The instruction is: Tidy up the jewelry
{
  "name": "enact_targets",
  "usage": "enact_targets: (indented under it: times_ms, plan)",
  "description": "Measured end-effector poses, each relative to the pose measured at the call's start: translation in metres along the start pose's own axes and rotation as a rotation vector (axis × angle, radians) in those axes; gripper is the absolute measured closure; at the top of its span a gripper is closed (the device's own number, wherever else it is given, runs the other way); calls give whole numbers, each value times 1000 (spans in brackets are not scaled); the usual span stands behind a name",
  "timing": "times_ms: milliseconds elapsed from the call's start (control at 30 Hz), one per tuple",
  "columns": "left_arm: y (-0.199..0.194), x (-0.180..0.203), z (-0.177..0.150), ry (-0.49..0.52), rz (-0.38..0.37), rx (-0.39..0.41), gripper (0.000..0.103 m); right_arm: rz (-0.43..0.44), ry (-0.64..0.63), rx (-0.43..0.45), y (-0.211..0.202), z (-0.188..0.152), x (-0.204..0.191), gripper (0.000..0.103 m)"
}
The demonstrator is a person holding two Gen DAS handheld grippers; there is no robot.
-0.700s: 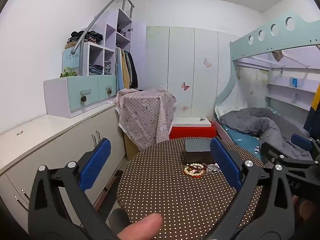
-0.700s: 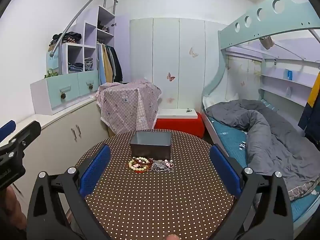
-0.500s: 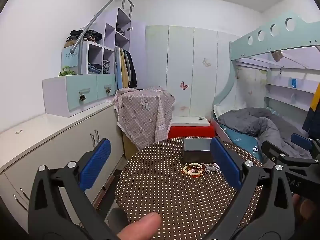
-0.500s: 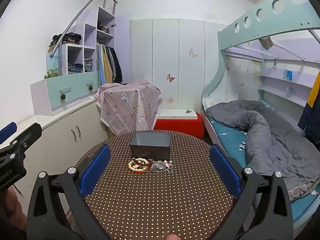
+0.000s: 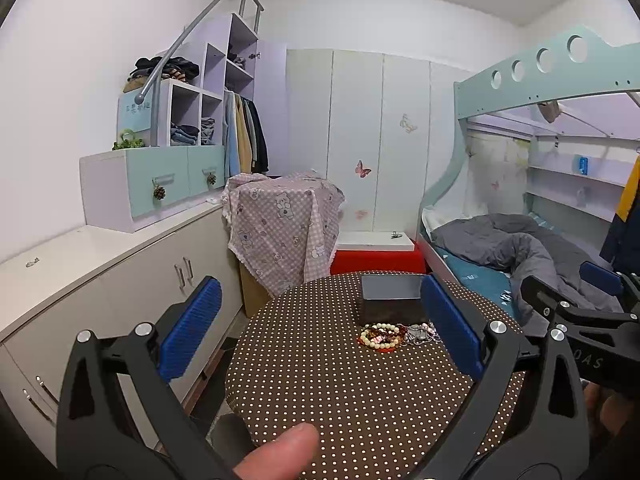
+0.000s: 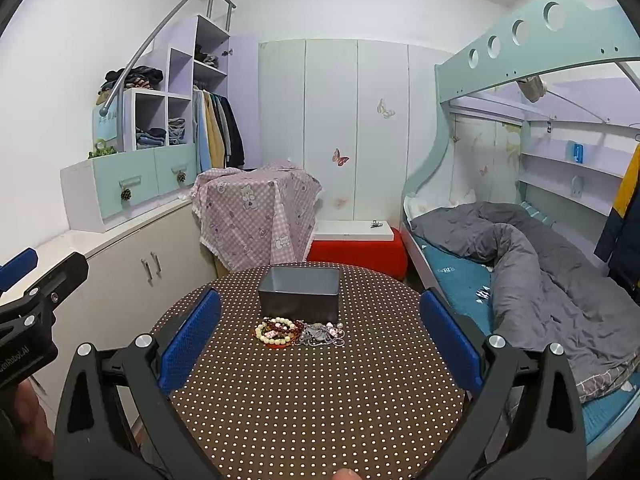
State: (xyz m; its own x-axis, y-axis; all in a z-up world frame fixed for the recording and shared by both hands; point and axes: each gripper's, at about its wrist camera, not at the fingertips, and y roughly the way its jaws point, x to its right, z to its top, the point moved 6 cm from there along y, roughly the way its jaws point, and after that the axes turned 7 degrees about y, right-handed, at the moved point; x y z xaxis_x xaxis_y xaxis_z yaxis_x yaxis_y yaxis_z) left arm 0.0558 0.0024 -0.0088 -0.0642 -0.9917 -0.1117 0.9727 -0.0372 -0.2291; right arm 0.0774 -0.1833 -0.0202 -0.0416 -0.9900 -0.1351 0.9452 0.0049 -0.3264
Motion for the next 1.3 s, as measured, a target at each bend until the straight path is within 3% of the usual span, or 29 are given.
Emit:
enact_targets:
  times_ms: [467,933,1100,1300]
  plan:
    - [2,-2,-4,2,-5,-7,6,0,-6,2,-2,1,0,7]
    - [31,0,-6,3,-22,-20,6,-6,-14,-20,22,-8,3,7]
    - [73,6,-20,-8,-41,-81,6,-26,-4,-65,50,-14,22,7]
    - [156,27,-59,19,-79,-234,6,-62,39,-167,94,-40,54,7]
